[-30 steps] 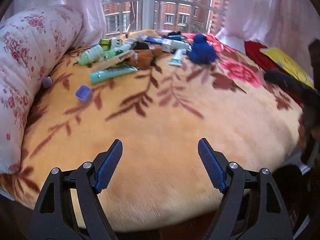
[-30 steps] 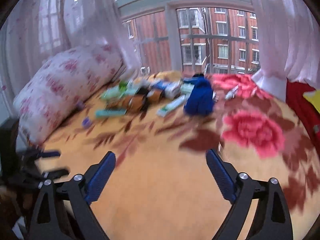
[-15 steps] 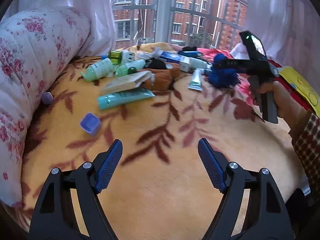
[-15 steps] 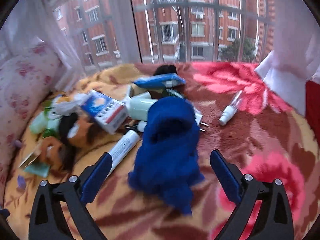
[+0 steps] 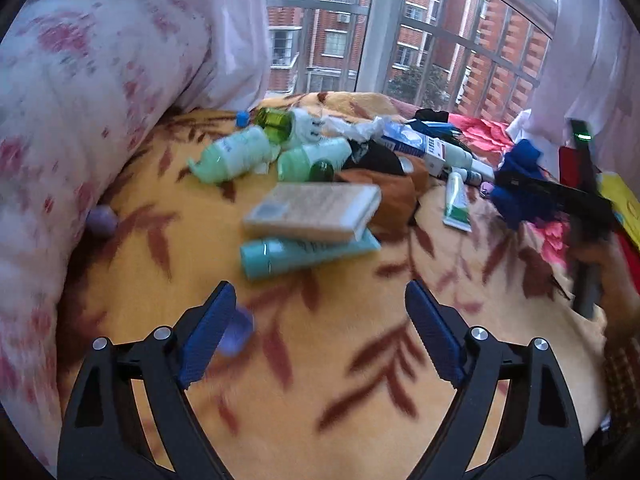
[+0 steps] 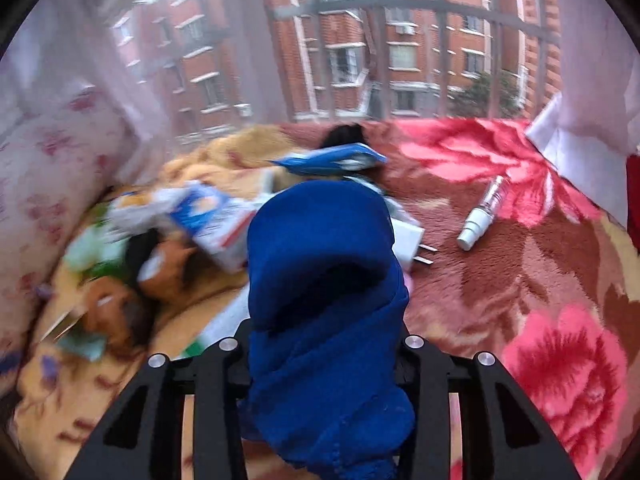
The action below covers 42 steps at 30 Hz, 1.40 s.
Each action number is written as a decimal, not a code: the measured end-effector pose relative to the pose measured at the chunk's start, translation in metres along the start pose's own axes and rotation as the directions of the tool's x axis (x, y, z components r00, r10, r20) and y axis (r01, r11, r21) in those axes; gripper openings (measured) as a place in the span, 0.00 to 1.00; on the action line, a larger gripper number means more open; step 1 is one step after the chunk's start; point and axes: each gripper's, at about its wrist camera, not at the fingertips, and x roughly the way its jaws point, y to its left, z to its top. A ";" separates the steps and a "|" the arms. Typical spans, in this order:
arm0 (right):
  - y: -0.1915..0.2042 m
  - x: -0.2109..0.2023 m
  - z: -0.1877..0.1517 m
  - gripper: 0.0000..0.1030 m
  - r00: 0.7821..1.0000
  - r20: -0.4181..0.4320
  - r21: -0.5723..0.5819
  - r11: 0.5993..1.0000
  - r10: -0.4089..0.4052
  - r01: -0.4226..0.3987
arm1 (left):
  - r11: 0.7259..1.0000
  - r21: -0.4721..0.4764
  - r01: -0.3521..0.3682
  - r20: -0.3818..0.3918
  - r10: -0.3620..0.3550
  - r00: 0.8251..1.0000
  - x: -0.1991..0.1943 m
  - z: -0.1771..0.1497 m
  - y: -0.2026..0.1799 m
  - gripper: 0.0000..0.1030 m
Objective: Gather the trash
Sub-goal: 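Grasp the blue knitted doll with the right gripper, then grasp the brown-and-black sock with the left gripper while the right gripper holds the blue doll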
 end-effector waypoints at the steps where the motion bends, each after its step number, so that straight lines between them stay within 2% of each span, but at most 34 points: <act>1: 0.004 -0.008 -0.002 0.39 1.000 0.009 -0.009 1.000 0.020 -0.020 | 1.000 0.020 -0.002 -0.016 0.003 1.000 0.007 0.004 0.000 0.82; 5: 0.014 -0.038 -0.017 0.40 0.994 0.024 -0.016 0.994 0.108 -0.108 | 0.997 0.082 0.004 -0.018 -0.003 1.000 0.034 0.012 -0.003 0.82; 12: 0.021 -0.056 -0.026 0.41 0.986 0.043 -0.035 0.986 0.163 -0.161 | 0.979 0.192 -0.062 -0.027 0.069 0.997 0.076 0.021 -0.016 0.81; 13: 0.023 -0.058 -0.027 0.42 0.985 0.048 -0.039 0.986 0.167 -0.165 | 0.982 0.181 -0.052 -0.026 0.057 0.998 0.079 0.023 -0.014 0.77; 14: 0.024 -0.058 -0.027 0.42 0.983 0.051 -0.041 0.984 0.175 -0.173 | 0.986 0.161 -0.032 -0.027 0.037 0.999 0.082 0.026 -0.011 0.68; 16: 0.025 -0.059 -0.029 0.42 0.981 0.059 -0.046 0.982 0.184 -0.182 | 0.996 0.087 0.017 -0.033 -0.014 0.999 0.088 0.034 0.002 0.57; 19: 0.029 -0.060 -0.030 0.42 0.976 0.062 -0.056 0.977 0.207 -0.203 | 0.999 -0.016 -0.043 -0.044 0.042 0.998 0.098 0.042 0.024 0.29; 21: 0.030 -0.060 -0.031 0.43 0.976 0.065 -0.063 0.977 0.209 -0.205 | 0.996 -0.051 -0.067 -0.043 0.065 0.997 0.100 0.042 0.033 0.24; 23: 0.032 -0.059 -0.031 0.43 0.977 0.064 -0.070 0.977 0.206 -0.201 | 0.996 -0.060 -0.062 -0.054 0.058 0.997 0.102 0.041 0.037 0.17; 25: 0.032 -0.059 -0.032 0.43 0.976 0.067 -0.068 0.977 0.207 -0.203 | 0.996 -0.064 -0.054 -0.057 0.050 0.997 0.103 0.041 0.038 0.16; 29: 0.029 -0.056 -0.033 0.43 0.975 0.059 -0.059 0.976 0.212 -0.209 | 0.999 -0.027 -0.028 -0.054 0.027 0.998 0.101 0.043 0.029 0.17; 31: 0.028 -0.056 -0.034 0.43 0.975 0.066 -0.055 0.977 0.211 -0.208 | 1.000 -0.001 0.009 -0.030 -0.009 0.999 0.090 0.043 0.017 0.23; 33: 0.026 -0.057 -0.033 0.43 0.974 0.070 -0.052 0.976 0.216 -0.213 | 0.999 0.023 0.042 0.001 -0.042 0.999 0.077 0.042 0.004 0.33; 35: 0.026 -0.059 -0.033 0.43 0.973 0.080 -0.053 0.975 0.218 -0.215 | 0.995 0.058 0.083 0.023 -0.085 0.996 0.069 0.043 -0.013 0.60; 37: 0.027 -0.060 -0.033 0.43 0.972 0.082 -0.057 0.975 0.220 -0.215 | 0.992 0.083 0.093 0.022 -0.095 0.995 0.071 0.046 -0.031 0.68; 39: 0.027 -0.060 -0.033 0.43 0.971 0.084 -0.056 0.974 0.224 -0.220 | 0.988 0.083 0.130 -0.009 -0.129 0.992 0.078 0.048 -0.042 0.70; 42: 0.025 -0.062 -0.033 0.43 0.969 0.089 -0.051 0.972 0.231 -0.227 | 0.988 0.098 0.118 -0.042 -0.114 0.993 0.093 0.053 -0.064 0.76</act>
